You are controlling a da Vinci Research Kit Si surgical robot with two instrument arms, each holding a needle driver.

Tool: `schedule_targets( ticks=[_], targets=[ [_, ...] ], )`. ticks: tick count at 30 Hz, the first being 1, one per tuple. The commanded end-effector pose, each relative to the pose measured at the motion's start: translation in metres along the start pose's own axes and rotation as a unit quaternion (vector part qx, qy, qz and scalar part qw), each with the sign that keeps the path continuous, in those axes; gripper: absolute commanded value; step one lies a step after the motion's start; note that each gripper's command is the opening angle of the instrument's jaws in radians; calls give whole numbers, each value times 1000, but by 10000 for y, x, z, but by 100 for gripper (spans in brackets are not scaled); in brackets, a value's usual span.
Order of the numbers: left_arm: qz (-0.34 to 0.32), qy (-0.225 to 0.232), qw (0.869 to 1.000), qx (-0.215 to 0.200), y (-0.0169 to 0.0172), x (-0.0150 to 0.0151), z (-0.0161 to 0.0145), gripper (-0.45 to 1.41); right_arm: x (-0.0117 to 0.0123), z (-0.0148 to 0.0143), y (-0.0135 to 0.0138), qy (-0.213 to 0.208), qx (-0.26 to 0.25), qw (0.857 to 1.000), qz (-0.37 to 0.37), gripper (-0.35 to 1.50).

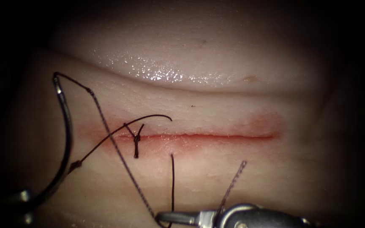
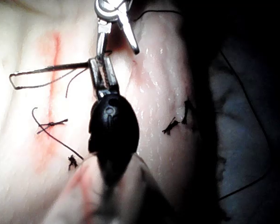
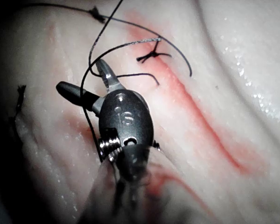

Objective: Wound Closure

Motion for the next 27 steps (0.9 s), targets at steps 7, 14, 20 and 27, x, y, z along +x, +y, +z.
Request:
schedule_targets(
  ticks=[7,14,20,27],
  targets=[
    [0,0,1000,23,0,-9,-27,-45,-32,-9,62,-12,-33,999,-30,140],
    [7,-6,998,61,-9,1,-58,-45,-81,10,89,-22,-59,997,-48,138],
    [9,-2,998,63,-11,2,-52,-45,-105,34,98,-25,-64,997,-35,130],
    [9,2,998,64,-16,-3,-47,-45,-110,54,103,-24,-57,997,-35,91]
  ],
)
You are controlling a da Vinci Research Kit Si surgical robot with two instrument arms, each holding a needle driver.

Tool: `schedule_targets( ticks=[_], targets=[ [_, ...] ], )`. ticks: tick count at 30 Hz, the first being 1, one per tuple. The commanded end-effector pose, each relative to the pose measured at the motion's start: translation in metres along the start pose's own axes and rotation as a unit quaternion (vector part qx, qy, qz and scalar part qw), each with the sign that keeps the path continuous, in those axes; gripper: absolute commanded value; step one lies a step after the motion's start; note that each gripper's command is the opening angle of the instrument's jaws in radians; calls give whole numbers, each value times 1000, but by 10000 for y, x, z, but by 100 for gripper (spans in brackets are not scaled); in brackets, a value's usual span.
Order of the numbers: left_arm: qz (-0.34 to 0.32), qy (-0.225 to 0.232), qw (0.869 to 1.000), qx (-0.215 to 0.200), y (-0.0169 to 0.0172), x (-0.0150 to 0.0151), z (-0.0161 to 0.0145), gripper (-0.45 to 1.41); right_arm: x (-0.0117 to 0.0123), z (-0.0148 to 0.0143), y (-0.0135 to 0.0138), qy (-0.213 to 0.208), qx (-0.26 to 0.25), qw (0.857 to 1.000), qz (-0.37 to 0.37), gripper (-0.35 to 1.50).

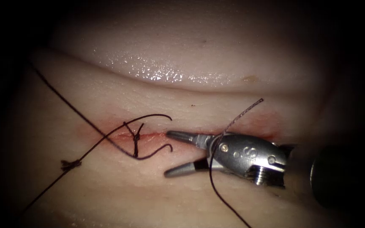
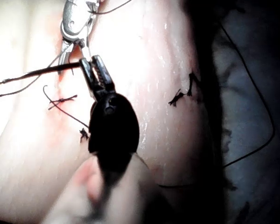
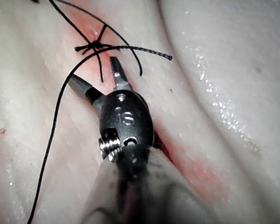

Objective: Wound Closure

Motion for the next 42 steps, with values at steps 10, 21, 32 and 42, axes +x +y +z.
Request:
schedule_targets(
  ticks=[10,21,32,42],
  targets=[
    [-9,62,998,3,-13,-15,13,-45,2,2,-18,2,28,999,20,-35],
    [2,34,999,-18,-14,-41,32,-45,65,-14,-106,17,58,998,21,-35],
    [8,25,1000,-13,-11,-46,34,-45,125,-30,-158,36,86,995,30,-35],
    [2,26,1000,-6,-8,-46,34,-45,133,-44,-105,37,54,998,-4,128]
  ],
)
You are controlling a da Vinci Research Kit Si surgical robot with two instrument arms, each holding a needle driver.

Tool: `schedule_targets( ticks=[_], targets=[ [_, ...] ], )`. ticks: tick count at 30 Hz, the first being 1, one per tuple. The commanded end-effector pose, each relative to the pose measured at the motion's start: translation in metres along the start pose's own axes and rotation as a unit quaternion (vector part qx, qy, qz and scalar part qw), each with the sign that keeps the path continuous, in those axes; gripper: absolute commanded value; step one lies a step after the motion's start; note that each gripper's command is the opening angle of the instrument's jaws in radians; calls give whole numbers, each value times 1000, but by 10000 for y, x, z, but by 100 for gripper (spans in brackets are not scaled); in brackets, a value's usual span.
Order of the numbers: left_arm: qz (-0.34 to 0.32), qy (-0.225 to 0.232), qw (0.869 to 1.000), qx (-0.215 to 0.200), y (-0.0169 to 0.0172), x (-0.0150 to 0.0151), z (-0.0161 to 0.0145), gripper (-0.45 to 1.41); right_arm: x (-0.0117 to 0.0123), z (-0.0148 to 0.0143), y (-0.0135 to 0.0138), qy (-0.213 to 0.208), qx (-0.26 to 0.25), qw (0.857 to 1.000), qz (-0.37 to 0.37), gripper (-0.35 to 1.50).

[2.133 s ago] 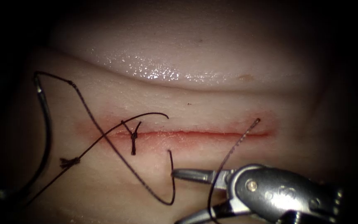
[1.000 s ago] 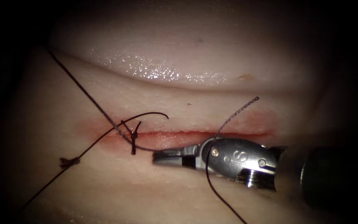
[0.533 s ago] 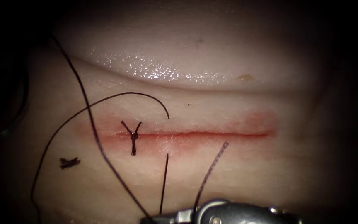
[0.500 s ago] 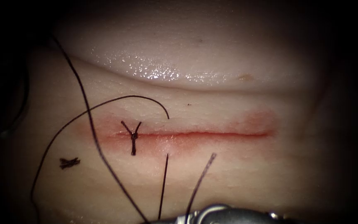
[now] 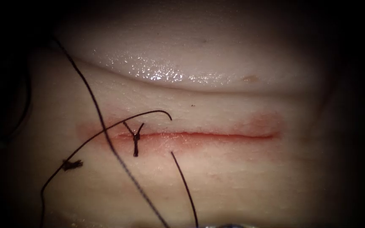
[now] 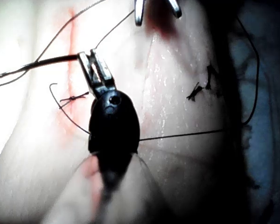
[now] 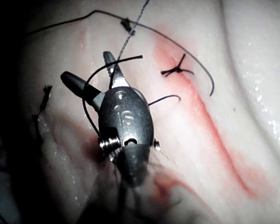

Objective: Wound Closure

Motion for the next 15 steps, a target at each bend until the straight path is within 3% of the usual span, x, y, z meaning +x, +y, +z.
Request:
schedule_targets(
  ticks=[1,8,15],
  targets=[
    [-2,1,1000,-1,6,-7,5,-45,-13,3,19,-4,-9,1000,-3,130],
    [-2,2,1000,-2,4,-8,4,-45,-46,-13,69,-17,-36,999,-4,135],
    [-1,5,1000,16,-13,-6,-22,-45,-66,-28,91,-21,-40,999,-13,138]
  ],
)
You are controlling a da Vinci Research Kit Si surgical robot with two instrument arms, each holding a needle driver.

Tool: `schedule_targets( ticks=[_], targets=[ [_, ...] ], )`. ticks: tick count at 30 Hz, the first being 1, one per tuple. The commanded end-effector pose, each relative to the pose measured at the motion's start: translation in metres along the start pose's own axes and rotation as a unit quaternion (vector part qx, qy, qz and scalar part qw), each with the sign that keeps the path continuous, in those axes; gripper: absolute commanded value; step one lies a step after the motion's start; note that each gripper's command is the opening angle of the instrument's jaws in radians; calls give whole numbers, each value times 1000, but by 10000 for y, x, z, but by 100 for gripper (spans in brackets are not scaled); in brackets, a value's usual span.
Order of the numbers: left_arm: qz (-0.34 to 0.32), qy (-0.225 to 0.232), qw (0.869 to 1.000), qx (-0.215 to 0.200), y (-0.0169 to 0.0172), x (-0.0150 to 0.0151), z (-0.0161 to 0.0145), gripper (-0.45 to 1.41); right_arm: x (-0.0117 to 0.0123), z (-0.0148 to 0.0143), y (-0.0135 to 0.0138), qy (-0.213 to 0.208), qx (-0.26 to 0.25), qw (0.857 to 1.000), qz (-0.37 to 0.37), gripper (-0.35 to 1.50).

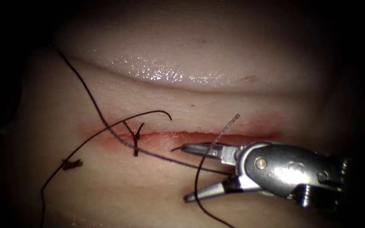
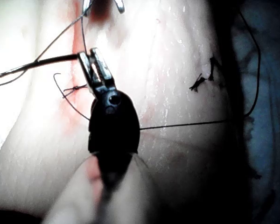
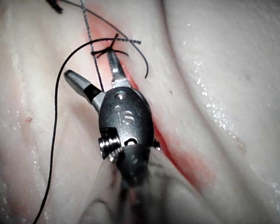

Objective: Wound Closure

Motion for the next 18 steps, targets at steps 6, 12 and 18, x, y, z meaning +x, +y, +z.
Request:
schedule_targets(
  ticks=[6,12,18],
  targets=[
    [14,16,998,63,-28,15,-48,-45,-17,3,-3,0,3,1000,-7,138],
    [26,2,993,111,-53,26,-77,-45,-17,3,-2,6,-1,1000,-5,138],
    [34,6,992,124,-57,20,-74,-45,-27,10,9,9,-12,1000,-5,136]
  ],
)
